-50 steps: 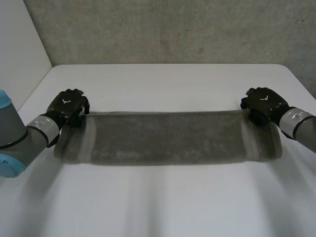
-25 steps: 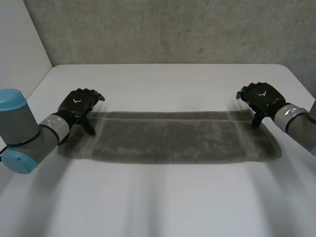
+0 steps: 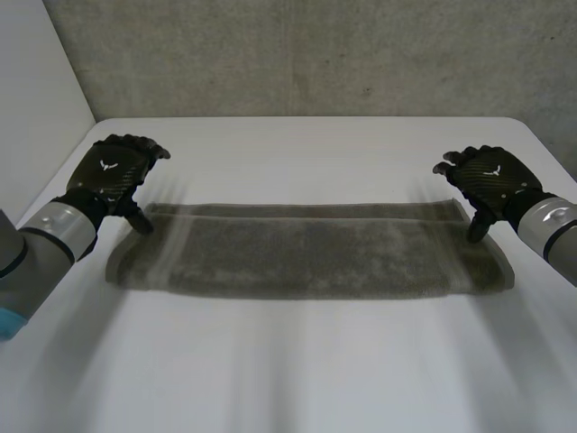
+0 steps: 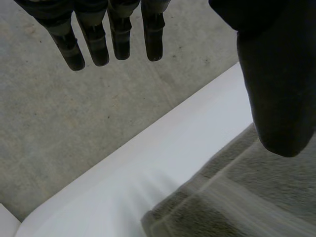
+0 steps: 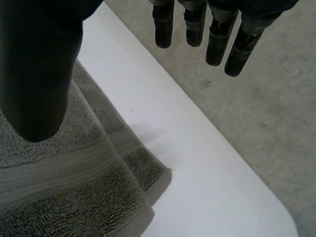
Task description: Fold the towel.
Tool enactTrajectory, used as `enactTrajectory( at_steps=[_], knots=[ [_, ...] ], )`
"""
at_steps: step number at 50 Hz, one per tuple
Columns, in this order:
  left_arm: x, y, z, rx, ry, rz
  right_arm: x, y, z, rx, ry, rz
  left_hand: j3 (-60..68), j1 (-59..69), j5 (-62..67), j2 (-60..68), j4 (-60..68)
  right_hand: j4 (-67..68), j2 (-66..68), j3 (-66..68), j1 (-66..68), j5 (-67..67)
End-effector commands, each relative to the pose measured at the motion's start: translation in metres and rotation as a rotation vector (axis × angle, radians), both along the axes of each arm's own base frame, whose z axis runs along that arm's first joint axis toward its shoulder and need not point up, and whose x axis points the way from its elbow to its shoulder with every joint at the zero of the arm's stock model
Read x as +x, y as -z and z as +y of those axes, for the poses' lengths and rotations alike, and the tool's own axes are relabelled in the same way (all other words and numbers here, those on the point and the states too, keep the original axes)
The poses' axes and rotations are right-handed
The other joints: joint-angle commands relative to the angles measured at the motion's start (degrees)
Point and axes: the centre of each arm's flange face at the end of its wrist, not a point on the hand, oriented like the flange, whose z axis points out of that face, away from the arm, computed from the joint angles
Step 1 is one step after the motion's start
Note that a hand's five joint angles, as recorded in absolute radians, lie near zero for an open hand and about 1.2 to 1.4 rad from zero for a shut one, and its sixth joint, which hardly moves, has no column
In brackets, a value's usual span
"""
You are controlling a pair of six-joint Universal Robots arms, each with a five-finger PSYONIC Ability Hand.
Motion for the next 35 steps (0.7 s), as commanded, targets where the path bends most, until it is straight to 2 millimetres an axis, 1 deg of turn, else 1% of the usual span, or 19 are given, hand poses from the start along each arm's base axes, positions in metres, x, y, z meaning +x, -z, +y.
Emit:
enactTrajectory(
  at_steps=[1, 2, 3, 4, 6, 7, 9, 10, 12, 15, 17, 23, 25, 28, 35],
  knots=[
    [-0.003, 0.028, -0.041, 0.036, -0.045, -0.018, 0.001, 0.026, -0.028, 0.179, -0.005, -0.01, -2.97, -4.11, -2.33, -3.62, -3.36, -4.37, 2.43, -2.49, 3.22, 3.31],
    [-0.003, 0.028, -0.041, 0.036, -0.046, -0.018, 0.001, 0.026, -0.028, 0.18, -0.005, -0.01, -2.97, -4.11, -2.33, -3.62, -3.36, -4.37, 2.43, -2.49, 3.22, 3.31],
    [-0.003, 0.032, -0.048, 0.05, -0.056, -0.023, 0.0, 0.029, -0.035, 0.193, 0.001, -0.011, -2.97, -3.94, -2.16, -3.45, -3.36, -4.37, 2.6, -2.49, 3.39, 3.48],
    [-0.003, 0.032, -0.048, 0.05, -0.056, -0.023, 0.0, 0.029, -0.035, 0.194, 0.001, -0.011, -2.97, -3.94, -2.16, -3.45, -3.36, -4.37, 2.6, -2.49, 3.39, 3.48],
    [-0.003, 0.043, -0.061, 0.085, -0.066, -0.029, -0.001, 0.036, -0.051, 0.18, 0.014, -0.013, -2.97, -3.6, -1.83, -3.11, -3.36, -4.37, 3.6, -2.49, 4.39, 4.48],
    [-0.003, 0.043, -0.061, 0.085, -0.066, -0.03, -0.001, 0.036, -0.051, 0.18, 0.014, -0.013, -2.97, -3.6, -1.82, -3.11, -3.36, -4.37, 3.61, -2.49, 4.4, 4.49],
    [-0.004, 0.05, -0.071, 0.1, -0.065, -0.031, -0.001, 0.043, -0.065, 0.182, 0.024, -0.044, -2.97, -2.77, -0.99, -2.28, -3.36, -4.37, 7.78, -2.49, 8.58, 8.67],
    [-0.004, 0.05, -0.071, 0.1, -0.065, -0.031, -0.001, 0.043, -0.065, 0.182, 0.024, -0.044, -2.97, -2.76, -0.98, -2.27, -3.36, -4.37, 7.81, -2.49, 8.61, 8.7],
    [-0.005, 0.058, -0.08, 0.104, -0.065, -0.032, -0.001, 0.049, -0.076, 0.198, 0.037, -0.088, -2.97, -1.25, 0.53, -0.76, -3.36, -4.37, 11.17, -2.49, 11.96, 12.05],
    [-0.006, 0.062, -0.084, 0.106, -0.063, -0.032, -0.002, 0.053, -0.081, 0.206, 0.042, -0.105, -2.97, -1.08, 0.7, -0.59, -3.36, -4.37, 12.86, -2.49, 13.65, 13.74],
    [-0.006, 0.069, -0.088, 0.119, -0.063, -0.035, -0.001, 0.055, -0.088, 0.205, 0.047, -0.123, -2.97, 0.43, 2.21, 0.92, -3.36, -4.37, 15.04, -2.49, 15.83, 15.92],
    [-0.007, 0.077, -0.089, 0.14, -0.053, -0.057, -0.001, 0.063, -0.093, 0.213, 0.048, -0.125, -2.97, 0.44, 2.21, 0.93, -3.36, -4.37, 17.23, -2.49, 18.03, 18.12],
    [-0.008, 0.083, -0.088, 0.152, -0.045, -0.09, -0.001, 0.069, -0.094, 0.237, 0.05, -0.124, -2.97, 0.44, 2.21, 0.93, -3.36, -4.37, 17.23, -2.49, 18.03, 18.12],
    [-0.008, 0.087, -0.086, 0.156, -0.038, -0.125, -0.001, 0.073, -0.095, 0.259, 0.051, -0.123, -2.97, 0.44, 2.21, 0.93, -3.36, -4.37, 18.74, -2.49, 19.53, 19.62],
    [-0.008, 0.086, -0.084, 0.162, -0.031, -0.155, -0.002, 0.077, -0.092, 0.288, 0.053, -0.12, -2.97, 2.44, 4.22, 2.93, -3.36, -4.37, 21.93, -2.49, 22.72, 22.81]
  ],
)
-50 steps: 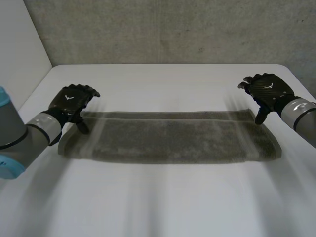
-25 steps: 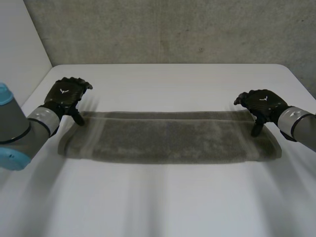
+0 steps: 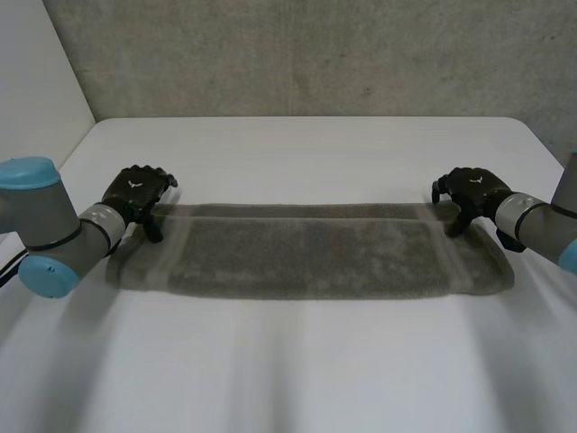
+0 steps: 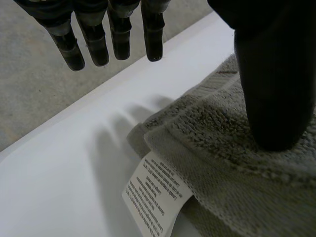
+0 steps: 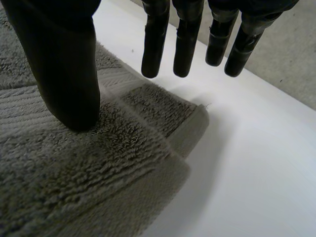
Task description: Fold the towel.
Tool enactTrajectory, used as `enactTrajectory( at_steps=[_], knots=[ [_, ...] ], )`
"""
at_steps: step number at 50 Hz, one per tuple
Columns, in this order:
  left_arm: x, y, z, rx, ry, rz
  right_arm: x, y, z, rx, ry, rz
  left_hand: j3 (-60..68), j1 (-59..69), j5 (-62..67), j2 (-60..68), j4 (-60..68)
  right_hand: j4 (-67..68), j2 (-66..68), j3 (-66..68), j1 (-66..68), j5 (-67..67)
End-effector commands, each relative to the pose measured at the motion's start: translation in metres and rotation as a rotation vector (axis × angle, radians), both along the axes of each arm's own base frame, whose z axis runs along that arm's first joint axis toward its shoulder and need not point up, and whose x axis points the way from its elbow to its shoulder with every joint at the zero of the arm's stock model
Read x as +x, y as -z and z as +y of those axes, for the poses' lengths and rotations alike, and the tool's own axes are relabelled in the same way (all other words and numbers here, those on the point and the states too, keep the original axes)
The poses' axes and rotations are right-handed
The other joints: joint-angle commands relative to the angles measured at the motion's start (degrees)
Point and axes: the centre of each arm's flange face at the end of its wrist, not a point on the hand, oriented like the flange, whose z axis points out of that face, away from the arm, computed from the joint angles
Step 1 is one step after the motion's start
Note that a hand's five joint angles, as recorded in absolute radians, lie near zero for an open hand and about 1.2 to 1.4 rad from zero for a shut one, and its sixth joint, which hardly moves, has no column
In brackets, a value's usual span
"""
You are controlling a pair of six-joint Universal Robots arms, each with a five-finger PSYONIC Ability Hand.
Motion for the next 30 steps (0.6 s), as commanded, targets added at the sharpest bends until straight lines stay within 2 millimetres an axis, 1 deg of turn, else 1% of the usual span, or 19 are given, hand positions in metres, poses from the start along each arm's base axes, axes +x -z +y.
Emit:
enactTrajectory(
  at_steps=[1, 4, 5, 7, 8, 10, 13, 14, 15, 16, 17, 18, 22, 23, 24, 26, 27, 29, 30],
  knots=[
    [0.001, 0.0, 0.003, 0.01, 0.009, -0.036, 0.0, 0.004, 0.003, 0.035, -0.004, 0.003, -2.97, 3.95, 4.2, 4.49, -3.36, -4.37, 5.16, -2.49, 4.75, 4.4],
    [0.001, -0.001, 0.003, 0.01, 0.007, -0.037, 0.0, 0.005, 0.004, 0.039, -0.009, -0.002, -2.97, 7.15, 7.41, 7.7, -3.36, -4.37, 11.54, -2.49, 11.12, 10.77],
    [0.001, -0.001, 0.003, 0.01, 0.007, -0.037, 0.0, 0.005, 0.004, 0.039, -0.009, -0.002, -2.97, 7.16, 7.42, 7.71, -3.36, -4.37, 11.57, -2.49, 11.16, 10.81],
    [0.001, -0.001, 0.004, 0.01, 0.008, -0.038, 0.0, 0.005, 0.004, 0.04, -0.012, -0.003, -2.97, 9.5, 9.76, 10.05, -3.36, -4.37, 20.27, -2.49, 19.86, 19.51],
    [0.001, -0.001, 0.004, 0.01, 0.008, -0.038, 0.0, 0.005, 0.004, 0.04, -0.012, -0.003, -2.97, 9.51, 9.77, 10.06, -3.36, -4.37, 20.32, -2.49, 19.91, 19.56],
    [0.001, -0.001, 0.004, 0.015, 0.008, -0.039, -0.001, 0.006, 0.004, 0.045, -0.01, -0.003, -2.97, 10.52, 10.78, 11.07, -3.36, -4.37, 28.52, -2.49, 28.11, 27.76],
    [0.001, -0.001, 0.004, 0.017, 0.008, -0.039, -0.001, 0.006, 0.005, 0.046, -0.012, -0.004, -2.97, 11.53, 11.79, 12.08, -3.36, -4.37, 31.59, -2.49, 31.18, 30.83],
    [0.001, -0.001, 0.005, 0.018, 0.008, -0.039, -0.002, 0.006, 0.004, 0.046, -0.012, -0.004, -2.97, 13.86, 14.12, 14.41, -3.36, -4.37, 33.75, -2.49, 33.34, 32.99],
    [0.0, -0.001, 0.005, 0.018, 0.01, -0.042, -0.002, 0.006, 0.005, 0.048, -0.013, -0.005, -2.97, 19.88, 20.14, 20.43, -3.36, -4.37, 36.61, -2.49, 36.19, 35.84],
    [0.0, -0.001, 0.005, 0.018, 0.01, -0.042, -0.002, 0.006, 0.005, 0.048, -0.013, -0.005, -2.97, 19.94, 20.2, 20.49, -3.36, -4.37, 36.63, -2.49, 36.22, 35.87],
    [0.001, 0.0, 0.006, 0.023, 0.009, -0.043, -0.001, 0.007, 0.005, 0.051, -0.014, -0.006, -2.97, 29.6, 29.86, 30.15, -3.36, -4.37, 39.96, -2.49, 39.55, 39.2],
    [0.0, 0.0, 0.006, 0.024, 0.01, -0.045, -0.001, 0.007, 0.006, 0.053, -0.014, -0.006, -2.97, 35.03, 35.29, 35.58, -3.36, -4.37, 43.83, -2.49, 43.42, 43.07],
    [0.0, 0.0, 0.007, 0.03, 0.01, -0.046, -0.001, 0.009, 0.007, 0.059, -0.016, -0.006, -2.97, 37.6, 37.86, 38.15, -3.36, -4.37, 47.0, -2.49, 46.59, 46.24],
    [0.0, 0.0, 0.008, 0.028, 0.009, -0.049, -0.001, 0.009, 0.008, 0.063, -0.018, -0.006, -2.97, 41.77, 42.03, 42.32, -3.36, -4.37, 47.0, -2.49, 46.59, 46.24],
    [0.0, 0.0, 0.008, 0.028, 0.009, -0.049, -0.001, 0.009, 0.008, 0.063, -0.018, -0.006, -2.97, 41.81, 42.07, 42.36, -3.36, -4.37, 47.0, -2.49, 46.59, 46.24],
    [-0.001, -0.002, 0.008, 0.025, 0.011, -0.05, 0.0, 0.009, 0.011, 0.065, -0.024, -0.006, -2.97, 51.86, 52.12, 52.41, -3.36, -4.37, 47.0, -2.49, 46.59, 46.24],
    [-0.001, -0.002, 0.009, 0.025, 0.011, -0.05, 0.0, 0.009, 0.011, 0.065, -0.024, -0.006, -2.97, 51.9, 52.16, 52.45, -3.36, -4.37, 47.0, -2.49, 46.59, 46.24],
    [0.0, -0.005, 0.008, 0.019, 0.008, -0.05, 0.003, 0.008, 0.014, 0.063, -0.036, -0.008, -2.97, 57.93, 58.19, 58.48, -3.36, -4.37, 47.0, -2.49, 46.59, 46.24],
    [0.0, -0.005, 0.008, 0.019, 0.008, -0.05, 0.003, 0.008, 0.014, 0.063, -0.036, -0.008, -2.97, 57.96, 58.22, 58.51, -3.36, -4.37, 47.0, -2.49, 46.59, 46.24]
  ],
)
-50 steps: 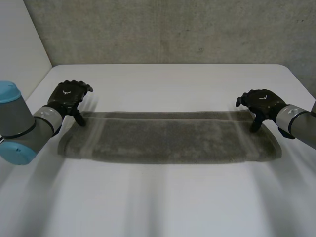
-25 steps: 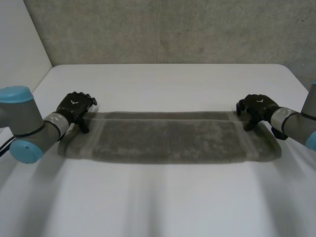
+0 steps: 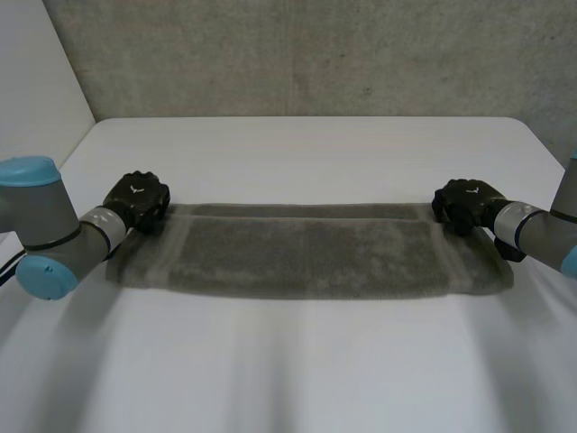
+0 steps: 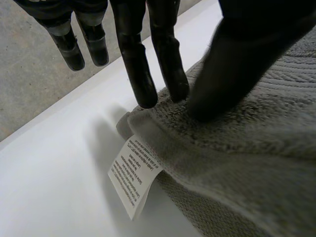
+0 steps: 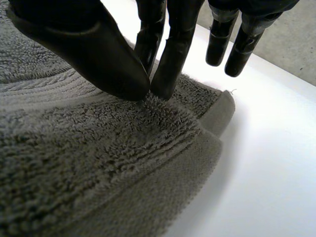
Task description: Fold the towel.
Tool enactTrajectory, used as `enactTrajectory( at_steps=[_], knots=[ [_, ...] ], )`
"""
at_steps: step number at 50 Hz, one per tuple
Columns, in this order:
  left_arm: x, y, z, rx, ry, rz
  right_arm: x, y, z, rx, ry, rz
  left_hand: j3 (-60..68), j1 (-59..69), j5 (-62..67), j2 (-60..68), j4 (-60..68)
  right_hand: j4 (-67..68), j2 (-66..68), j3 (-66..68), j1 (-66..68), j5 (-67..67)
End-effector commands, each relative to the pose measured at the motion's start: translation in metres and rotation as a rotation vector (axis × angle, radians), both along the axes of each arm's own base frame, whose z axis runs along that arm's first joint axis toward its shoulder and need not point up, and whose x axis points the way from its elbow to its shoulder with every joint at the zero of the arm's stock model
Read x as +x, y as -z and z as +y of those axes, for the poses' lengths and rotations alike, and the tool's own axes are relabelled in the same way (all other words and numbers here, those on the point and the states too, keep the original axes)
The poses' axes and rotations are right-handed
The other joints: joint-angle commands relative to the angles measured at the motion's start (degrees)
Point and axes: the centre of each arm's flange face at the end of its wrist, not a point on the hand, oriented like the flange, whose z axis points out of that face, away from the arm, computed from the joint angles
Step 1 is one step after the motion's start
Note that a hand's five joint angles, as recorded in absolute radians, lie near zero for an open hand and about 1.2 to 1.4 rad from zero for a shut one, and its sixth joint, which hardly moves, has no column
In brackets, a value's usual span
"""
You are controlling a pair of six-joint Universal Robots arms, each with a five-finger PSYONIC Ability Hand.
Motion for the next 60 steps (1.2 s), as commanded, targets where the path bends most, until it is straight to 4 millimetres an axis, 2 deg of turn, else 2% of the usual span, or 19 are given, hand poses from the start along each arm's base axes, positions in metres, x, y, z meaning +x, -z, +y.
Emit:
enactTrajectory(
  at_steps=[1, 4, 26, 34, 43, 49, 55, 56, 57, 58, 59, 60],
  knots=[
    [0.0, -0.005, 0.001, -0.01, -0.003, -0.001, 0.005, -0.004, 0.006, -0.005, -0.025, -0.005, -2.97, 11.34, 11.92, 10.81, -3.36, -4.37, 4.68, -2.49, 5.05, 3.34],
    [0.0, -0.007, 0.001, -0.014, -0.003, -0.001, 0.007, -0.006, 0.007, -0.007, -0.035, -0.01, -2.97, 15.21, 15.79, 14.68, -3.36, -4.37, 4.68, -2.49, 5.05, 3.34],
    [0.001, -0.008, 0.003, -0.015, -0.003, -0.001, 0.01, -0.009, 0.007, -0.047, -0.043, -0.01, -2.97, 15.22, 15.8, 14.69, -3.36, -4.37, 4.68, -2.49, 5.05, 3.34],
    [0.003, -0.011, -0.005, -0.053, -0.013, 0.005, 0.012, -0.015, -0.003, -0.12, -0.041, -0.013, -2.97, 15.22, 15.8, 14.69, -3.36, -4.37, 4.68, -2.49, 5.05, 3.34],
    [0.006, -0.02, -0.011, -0.116, -0.065, -0.001, 0.019, -0.037, -0.033, -0.321, 0.009, -0.015, -2.97, 15.22, 15.8, 14.69, -3.36, -4.37, 4.68, -2.49, 5.05, 3.34],
    [0.006, -0.023, -0.011, -0.13, -0.075, -0.001, 0.026, -0.024, -0.04, -0.326, 0.008, -0.016, -2.97, 15.22, 15.8, 14.69, -3.36, -4.37, 4.68, -2.49, 5.05, 3.34],
    [0.005, -0.014, -0.007, -0.102, -0.07, -0.004, 0.026, -0.003, -0.038, -0.284, 0.009, -0.01, -2.97, 15.22, 15.8, 14.69, -3.36, -4.37, 4.68, -2.49, 5.05, 3.34],
    [0.004, -0.011, -0.005, -0.096, -0.064, -0.003, 0.026, -0.003, -0.038, -0.284, 0.009, -0.01, -2.97, 5.75, 6.33, 5.22, -3.36, -4.37, 4.68, -2.49, 5.05, 3.34],
    [0.002, -0.01, -0.004, -0.093, -0.057, -0.002, 0.028, -0.001, -0.036, -0.276, 0.005, -0.009, -2.97, -11.0, -10.42, -11.53, -3.36, -4.37, 4.68, -2.49, 5.05, 3.34],
    [0.002, -0.01, -0.004, -0.093, -0.057, -0.002, 0.028, 0.001, -0.035, -0.268, 0.004, -0.008, -2.97, -11.17, -10.59, -11.7, -3.36, -4.37, 4.68, -2.49, 5.05, 3.34],
    [0.0, -0.009, -0.003, -0.093, -0.048, -0.006, 0.028, 0.001, -0.035, -0.268, 0.004, -0.008, -2.97, -28.66, -28.07, -29.18, -3.36, -4.37, 4.68, -2.49, 5.05, 3.34],
    [-0.001, -0.008, -0.003, -0.092, -0.046, -0.006, 0.029, 0.003, -0.033, -0.263, 0.002, -0.006, -2.97, -31.33, -30.75, -31.86, -3.36, -4.37, 4.68, -2.49, 5.05, 3.34]
  ],
)
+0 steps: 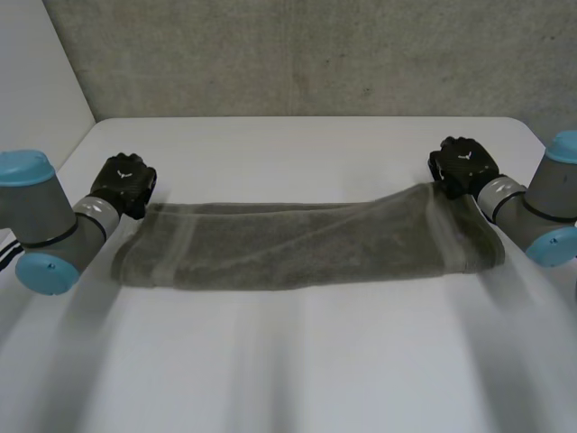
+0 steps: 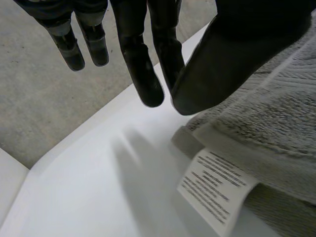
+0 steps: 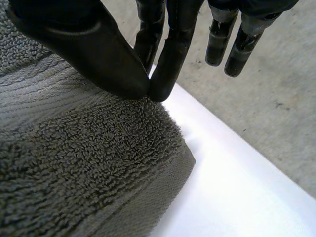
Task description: Fold the towel.
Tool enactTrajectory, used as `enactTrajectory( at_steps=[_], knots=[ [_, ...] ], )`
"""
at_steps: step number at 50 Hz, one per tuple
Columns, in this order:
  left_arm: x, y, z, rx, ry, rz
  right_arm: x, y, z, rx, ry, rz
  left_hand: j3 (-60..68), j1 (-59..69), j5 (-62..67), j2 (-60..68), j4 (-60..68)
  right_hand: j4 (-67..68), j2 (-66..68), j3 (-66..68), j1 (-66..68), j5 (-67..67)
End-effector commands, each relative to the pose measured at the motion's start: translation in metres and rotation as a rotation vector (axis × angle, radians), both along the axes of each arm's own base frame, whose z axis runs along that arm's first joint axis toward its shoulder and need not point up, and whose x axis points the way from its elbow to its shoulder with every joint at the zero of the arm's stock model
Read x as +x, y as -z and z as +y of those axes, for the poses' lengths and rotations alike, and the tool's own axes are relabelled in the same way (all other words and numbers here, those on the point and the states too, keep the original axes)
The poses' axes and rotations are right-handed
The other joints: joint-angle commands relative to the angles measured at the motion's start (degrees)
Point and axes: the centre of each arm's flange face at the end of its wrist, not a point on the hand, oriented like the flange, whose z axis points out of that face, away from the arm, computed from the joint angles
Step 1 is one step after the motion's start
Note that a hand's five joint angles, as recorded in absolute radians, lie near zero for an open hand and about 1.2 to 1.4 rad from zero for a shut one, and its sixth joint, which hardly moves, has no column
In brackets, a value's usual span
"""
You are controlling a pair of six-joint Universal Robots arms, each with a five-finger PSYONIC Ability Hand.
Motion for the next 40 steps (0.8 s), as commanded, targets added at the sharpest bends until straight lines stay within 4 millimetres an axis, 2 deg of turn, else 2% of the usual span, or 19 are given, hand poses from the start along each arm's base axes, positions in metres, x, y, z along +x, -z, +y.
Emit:
enactTrajectory(
  at_steps=[1, 5, 6, 7, 8, 13, 20, 26, 31, 35, 36, 37, 38, 40],
  knots=[
    [-0.005, 0.007, 0.004, 0.019, 0.023, -0.003, 0.003, 0.013, 0.008, 0.043, -0.009, 0.007, -2.97, -30.89, -31.56, -30.75, -3.36, -4.37, 3.64, -2.49, 4.75, 3.07],
    [-0.008, 0.012, 0.004, 0.024, 0.03, -0.005, 0.004, 0.014, 0.01, 0.044, -0.011, 0.016, -2.97, -31.72, -32.39, -31.59, -3.36, -4.37, -0.68, -2.49, 0.44, -1.24],
    [-0.008, 0.012, 0.004, 0.024, 0.03, -0.005, 0.005, 0.015, 0.012, 0.046, -0.015, 0.028, -2.97, -31.73, -32.4, -31.59, -3.36, -4.37, -35.65, -2.49, -34.53, -36.22],
    [-0.009, 0.012, 0.004, 0.023, 0.033, -0.005, 0.005, 0.015, 0.012, 0.046, -0.015, 0.028, -2.97, -31.56, -32.23, -31.43, -3.36, -4.37, -36.0, -2.49, -34.88, -36.57],
    [-0.01, 0.012, 0.004, 0.019, 0.035, -0.006, 0.006, 0.013, 0.014, 0.043, -0.018, 0.039, -2.97, -31.39, -32.06, -31.26, -3.36, -4.37, -64.64, -2.49, -63.53, -65.21],
    [-0.011, 0.011, 0.003, 0.017, 0.038, -0.004, 0.003, 0.001, 0.022, 0.034, 0.002, 0.058, -2.97, -30.22, -30.89, -30.08, -3.36, -4.37, -66.36, -2.49, -65.25, -66.93],
    [-0.012, 0.016, 0.001, 0.024, 0.039, -0.006, 0.001, -0.025, 0.045, 0.014, -0.008, 0.055, -2.97, -27.02, -27.69, -26.88, -3.36, -4.37, -66.36, -2.49, -65.25, -66.93],
    [-0.013, 0.02, -0.003, 0.023, 0.045, -0.016, -0.005, -0.033, 0.059, 0.031, -0.004, 0.055, -2.97, -11.71, -12.38, -11.58, -3.36, -4.37, -66.36, -2.49, -65.25, -66.93],
    [-0.016, 0.021, -0.003, 0.029, 0.077, -0.015, -0.032, -0.038, 0.068, 0.073, 0.057, 0.058, -2.97, -4.84, -5.51, -4.71, -3.36, -4.37, -66.36, -2.49, -65.25, -66.93],
    [-0.016, 0.02, -0.003, 0.033, 0.08, -0.014, -0.042, -0.037, 0.073, 0.093, 0.077, 0.057, -2.97, 0.91, 0.24, 1.04, -3.36, -4.37, -66.36, -2.49, -65.25, -66.93],
    [-0.016, 0.019, -0.003, 0.035, 0.08, -0.015, -0.046, -0.037, 0.074, 0.101, 0.081, 0.057, -2.97, 10.23, 9.56, 10.37, -3.36, -4.37, -66.36, -2.49, -65.25, -66.93],
    [-0.016, 0.019, -0.003, 0.035, 0.08, -0.015, -0.046, -0.037, 0.074, 0.101, 0.081, 0.057, -2.97, 10.33, 9.66, 10.46, -3.36, -4.37, -66.36, -2.49, -65.25, -66.93],
    [-0.016, 0.017, -0.004, 0.039, 0.082, -0.015, -0.049, -0.036, 0.076, 0.111, 0.081, 0.054, -2.97, 15.63, 14.96, 15.77, -3.36, -4.37, -66.36, -2.49, -65.25, -66.93],
    [-0.016, 0.015, -0.004, 0.039, 0.082, -0.015, -0.052, -0.036, 0.078, 0.118, 0.081, 0.05, -2.97, 15.69, 15.02, 15.82, -3.36, -4.37, -66.36, -2.49, -65.25, -66.93]
  ],
)
